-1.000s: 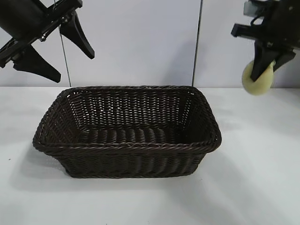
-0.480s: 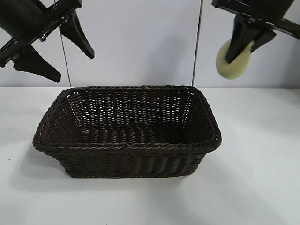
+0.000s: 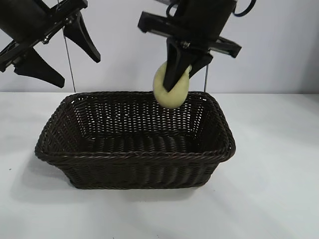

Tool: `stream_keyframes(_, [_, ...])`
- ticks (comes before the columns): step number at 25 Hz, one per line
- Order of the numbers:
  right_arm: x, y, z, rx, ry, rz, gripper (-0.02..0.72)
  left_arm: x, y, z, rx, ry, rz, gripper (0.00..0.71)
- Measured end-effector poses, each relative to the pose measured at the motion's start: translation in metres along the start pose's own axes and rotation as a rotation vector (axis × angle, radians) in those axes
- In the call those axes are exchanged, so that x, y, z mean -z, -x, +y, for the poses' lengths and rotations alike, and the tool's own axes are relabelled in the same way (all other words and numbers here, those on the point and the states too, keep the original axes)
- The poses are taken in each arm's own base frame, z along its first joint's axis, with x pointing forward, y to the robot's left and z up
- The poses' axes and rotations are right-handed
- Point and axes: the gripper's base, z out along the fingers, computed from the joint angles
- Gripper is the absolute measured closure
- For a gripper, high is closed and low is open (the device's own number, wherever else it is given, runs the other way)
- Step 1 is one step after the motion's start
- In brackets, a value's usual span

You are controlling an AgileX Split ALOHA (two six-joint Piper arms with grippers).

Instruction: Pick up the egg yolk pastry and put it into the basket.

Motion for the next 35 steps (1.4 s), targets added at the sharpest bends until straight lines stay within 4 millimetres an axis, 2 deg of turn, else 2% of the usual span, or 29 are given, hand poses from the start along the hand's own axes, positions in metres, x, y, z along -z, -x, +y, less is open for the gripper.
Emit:
stream_keyframes(3, [-0.005, 0.0001, -0.0014, -0.003, -0.001, 0.008, 0.668, 0.0, 0.0, 0.0, 0.0, 0.0, 0.0, 0.158])
stream_keyframes(6, [-0.0056, 0.0001, -0.0015, -0.004, -0.001, 0.008, 0.615, 0.0, 0.0, 0.0, 0.0, 0.0, 0.0, 0.158])
stream_keyframes(9, [-0.0056, 0.0, -0.0014, -0.005, -0.001, 0.009, 0.48, 0.0, 0.0, 0.0, 0.0, 0.0, 0.0, 0.158])
stream_keyframes(13, [-0.0056, -0.0007, -0.0014, -0.005, 0.0, 0.018, 0.232, 0.0, 0.0, 0.0, 0.0, 0.0, 0.0, 0.158])
stream_keyframes(15, [-0.0056, -0.0013, -0.0013, -0.005, 0.0, 0.024, 0.162, 0.0, 0.0, 0.0, 0.0, 0.0, 0.0, 0.158])
stream_keyframes(21, [-0.0055, -0.0032, -0.0012, -0.005, 0.002, 0.044, 0.126, 0.0, 0.0, 0.0, 0.0, 0.0, 0.0, 0.158])
stream_keyframes(35, [-0.004, -0.0038, -0.0006, -0.005, 0.004, 0.048, 0.125, 0.0, 0.0, 0.0, 0.0, 0.0, 0.0, 0.158])
